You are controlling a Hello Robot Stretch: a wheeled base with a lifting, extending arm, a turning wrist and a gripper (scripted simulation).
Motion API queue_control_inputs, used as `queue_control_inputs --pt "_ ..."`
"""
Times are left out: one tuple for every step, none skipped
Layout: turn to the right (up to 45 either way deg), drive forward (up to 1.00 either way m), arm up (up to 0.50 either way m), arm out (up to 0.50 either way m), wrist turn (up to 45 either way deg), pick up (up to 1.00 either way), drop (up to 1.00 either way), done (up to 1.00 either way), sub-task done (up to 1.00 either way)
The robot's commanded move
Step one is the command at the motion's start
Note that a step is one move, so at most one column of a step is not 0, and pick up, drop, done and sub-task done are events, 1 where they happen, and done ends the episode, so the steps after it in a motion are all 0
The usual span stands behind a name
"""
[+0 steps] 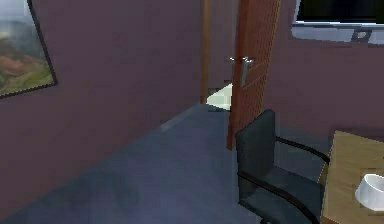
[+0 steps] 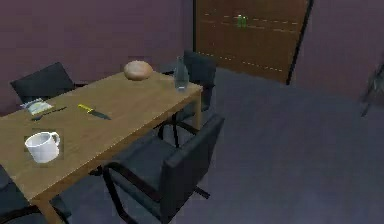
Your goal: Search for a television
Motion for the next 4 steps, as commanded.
queue_control_inputs --pt "0.0 1.0 0.0 0.0 0.0 0.0 0.0 0.0 0.0" --pt "-6.0 0.0 0.0 0.0 0.0 0.0 0.0 0.0 0.0" --pt "0.0 0.7 0.0 0.0 0.0 0.0 0.0 0.0 0.0" --pt "6.0 0.0 0.0 0.0 0.0 0.0 0.0 0.0 0.0"
